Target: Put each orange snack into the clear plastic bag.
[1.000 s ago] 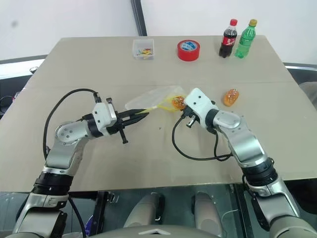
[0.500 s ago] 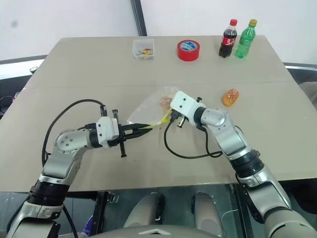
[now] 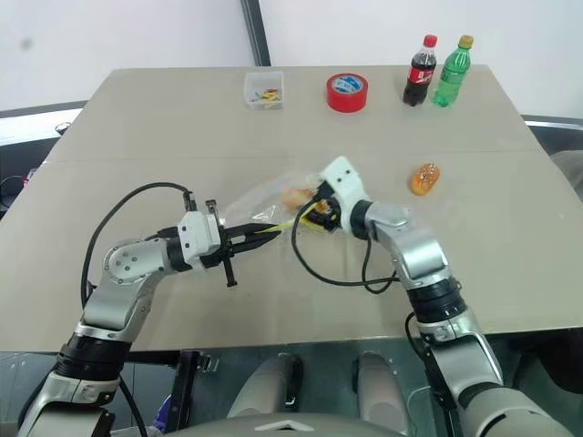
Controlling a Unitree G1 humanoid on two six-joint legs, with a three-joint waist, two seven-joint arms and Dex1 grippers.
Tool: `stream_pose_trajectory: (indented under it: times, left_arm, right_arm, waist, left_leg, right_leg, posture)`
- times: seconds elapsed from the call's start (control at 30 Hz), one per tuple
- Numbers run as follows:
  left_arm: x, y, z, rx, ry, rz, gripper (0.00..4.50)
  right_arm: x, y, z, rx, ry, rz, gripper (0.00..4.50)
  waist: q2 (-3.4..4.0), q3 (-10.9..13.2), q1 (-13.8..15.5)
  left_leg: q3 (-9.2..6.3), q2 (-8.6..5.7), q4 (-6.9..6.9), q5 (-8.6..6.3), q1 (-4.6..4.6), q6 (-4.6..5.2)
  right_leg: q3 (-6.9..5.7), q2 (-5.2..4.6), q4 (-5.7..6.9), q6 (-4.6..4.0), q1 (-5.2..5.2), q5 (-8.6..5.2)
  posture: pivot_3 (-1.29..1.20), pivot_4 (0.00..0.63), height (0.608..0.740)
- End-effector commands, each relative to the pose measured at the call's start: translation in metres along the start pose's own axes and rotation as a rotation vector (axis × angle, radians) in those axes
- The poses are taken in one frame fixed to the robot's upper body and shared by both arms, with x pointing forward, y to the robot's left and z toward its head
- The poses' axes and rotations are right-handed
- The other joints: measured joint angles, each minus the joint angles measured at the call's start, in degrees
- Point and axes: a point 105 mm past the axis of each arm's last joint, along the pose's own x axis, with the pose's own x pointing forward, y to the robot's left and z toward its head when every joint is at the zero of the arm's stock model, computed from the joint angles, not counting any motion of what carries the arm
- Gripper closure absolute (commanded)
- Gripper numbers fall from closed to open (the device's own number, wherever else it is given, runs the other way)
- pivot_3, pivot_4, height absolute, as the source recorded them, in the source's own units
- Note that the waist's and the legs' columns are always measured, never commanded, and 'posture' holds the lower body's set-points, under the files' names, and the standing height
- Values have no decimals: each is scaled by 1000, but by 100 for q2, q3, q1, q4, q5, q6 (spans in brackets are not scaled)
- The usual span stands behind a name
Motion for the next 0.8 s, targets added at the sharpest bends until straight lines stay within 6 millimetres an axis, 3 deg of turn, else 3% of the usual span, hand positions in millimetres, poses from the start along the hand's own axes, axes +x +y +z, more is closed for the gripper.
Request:
stream_pose_trajectory:
  times: [0.03,0.23,0.33,0.43,0.5,0.67,0.8]
  left_arm:
    - [-4,13,4,7,-11,85,4500]
    - [-6,20,0,2,-1,154,4500]
    - [-5,21,-1,3,5,166,4500]
    - [-3,21,-1,4,6,170,4500]
    - [-2,22,-1,6,6,173,4500]
    - [-1,23,0,11,8,174,4500]
    - [0,21,1,17,12,172,4500]
  right_arm:
    - [-25,-9,8,53,-43,-31,1563]
    - [-60,-22,7,83,-75,-93,1563]
    - [-71,-67,7,123,-119,-335,1563]
    - [-82,-108,2,91,-112,-602,615]
    - [-84,-124,-1,64,-100,-730,117]
    - [-80,-146,-6,99,-95,-919,117]
    - [-81,-165,-27,158,-25,-1044,117]
  waist:
    - [0,0,-3]
    - [0,0,-17]
    - [0,0,-28]
    - [0,0,-20]
    - [0,0,-14]
    - [0,0,-36]
    - [1,0,-33]
  left_leg:
    - [0,0,0,0,0,0]
    - [1,0,-1,0,0,0]
    - [5,-1,-1,0,3,1]
    - [8,-3,-1,0,7,0]
    - [7,-4,-1,0,5,0]
    - [19,-3,-5,1,5,-1]
    - [21,-3,-6,0,6,-1]
  right_leg:
    - [0,0,0,0,0,0]
    - [0,0,1,0,0,0]
    - [3,2,2,0,1,0]
    - [5,2,6,0,3,0]
    - [4,2,6,0,1,0]
    - [18,3,6,0,-5,0]
    - [20,4,5,0,-5,0]
  posture:
    - [0,150,740]
    - [0,150,740]
    - [0,150,740]
    - [0,150,740]
    - [0,150,740]
    - [0,150,740]
    - [0,150,740]
